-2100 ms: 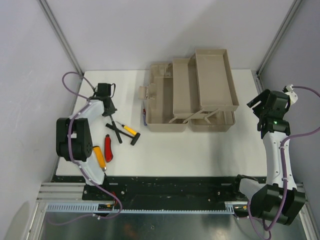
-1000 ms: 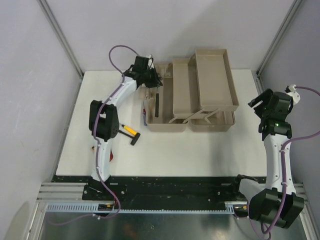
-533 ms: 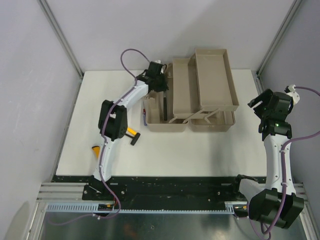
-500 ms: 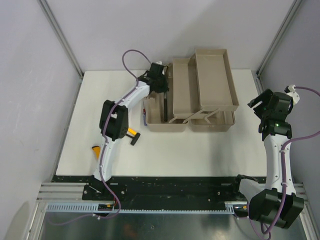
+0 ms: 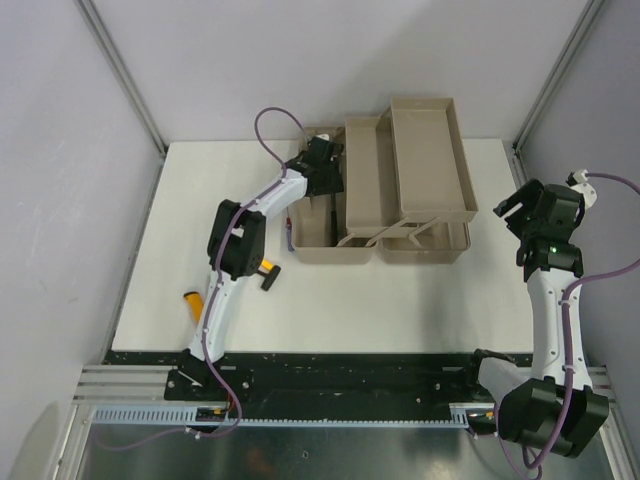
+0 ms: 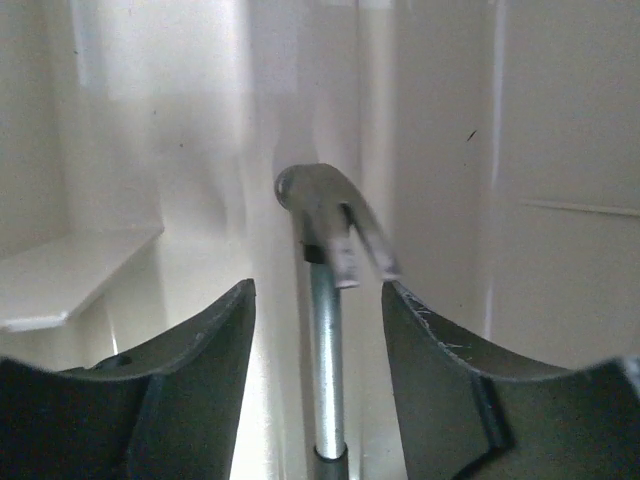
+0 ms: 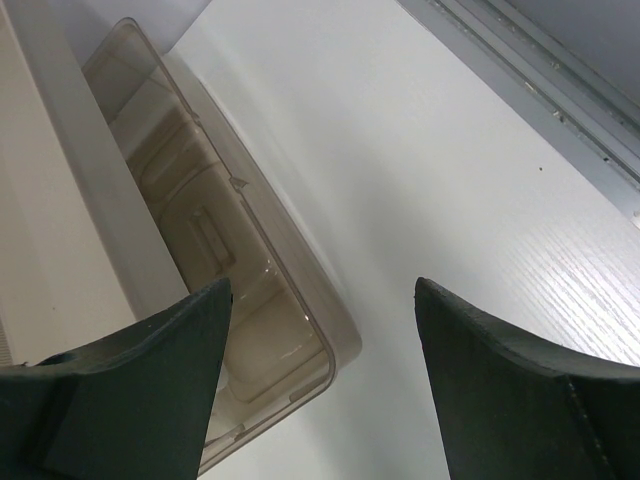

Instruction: Pack the tool kit

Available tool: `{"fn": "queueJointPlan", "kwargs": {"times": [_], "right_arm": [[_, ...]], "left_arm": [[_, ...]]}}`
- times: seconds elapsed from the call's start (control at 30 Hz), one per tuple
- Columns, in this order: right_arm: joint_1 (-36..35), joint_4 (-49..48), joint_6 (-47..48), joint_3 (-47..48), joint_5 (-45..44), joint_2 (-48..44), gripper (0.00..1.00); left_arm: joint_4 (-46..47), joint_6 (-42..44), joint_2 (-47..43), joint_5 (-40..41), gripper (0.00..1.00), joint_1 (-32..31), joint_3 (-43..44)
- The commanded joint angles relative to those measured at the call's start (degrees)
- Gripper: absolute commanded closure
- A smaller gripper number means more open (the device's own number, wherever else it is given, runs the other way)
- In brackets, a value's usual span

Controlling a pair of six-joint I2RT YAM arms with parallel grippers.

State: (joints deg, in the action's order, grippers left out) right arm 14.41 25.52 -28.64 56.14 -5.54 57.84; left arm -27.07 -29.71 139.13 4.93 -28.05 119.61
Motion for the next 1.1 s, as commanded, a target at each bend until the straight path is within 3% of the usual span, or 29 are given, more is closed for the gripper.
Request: {"fn": "queueJointPlan", "kwargs": {"times": [0.0,0.43,0.6,0.8,1.07], "right_arm": [[-0.18,0.11,-0.02,0.2,-0.67,-0.45,0.22],[0.23,0.92,0.25,-0.15,-1.48,-2.31,0.22],[0.9,0.34,2.14,-0.15,-0.18,-3.1,0.19],[1.05,-0.01,3.81,-0.26,0.82,-2.31,0.03],[1.03,1.06,2.38,-0.64,0.79,-1.01,0.01]], "left_arm": [[2.12,2.26,-4.5,1.68,0.38,0.34,0.66],[2.09,0.91,-19.17,0.9,0.21,0.52,-7.1],[2.14,-0.34,-27.42,3.71,0.02,1.84,-14.13],[1.99,-0.91,-38.88,5.69,0.01,5.3,-25.64],[0.38,-7.9,-55.29,8.38,0.02,12.83,-49.24]]}}
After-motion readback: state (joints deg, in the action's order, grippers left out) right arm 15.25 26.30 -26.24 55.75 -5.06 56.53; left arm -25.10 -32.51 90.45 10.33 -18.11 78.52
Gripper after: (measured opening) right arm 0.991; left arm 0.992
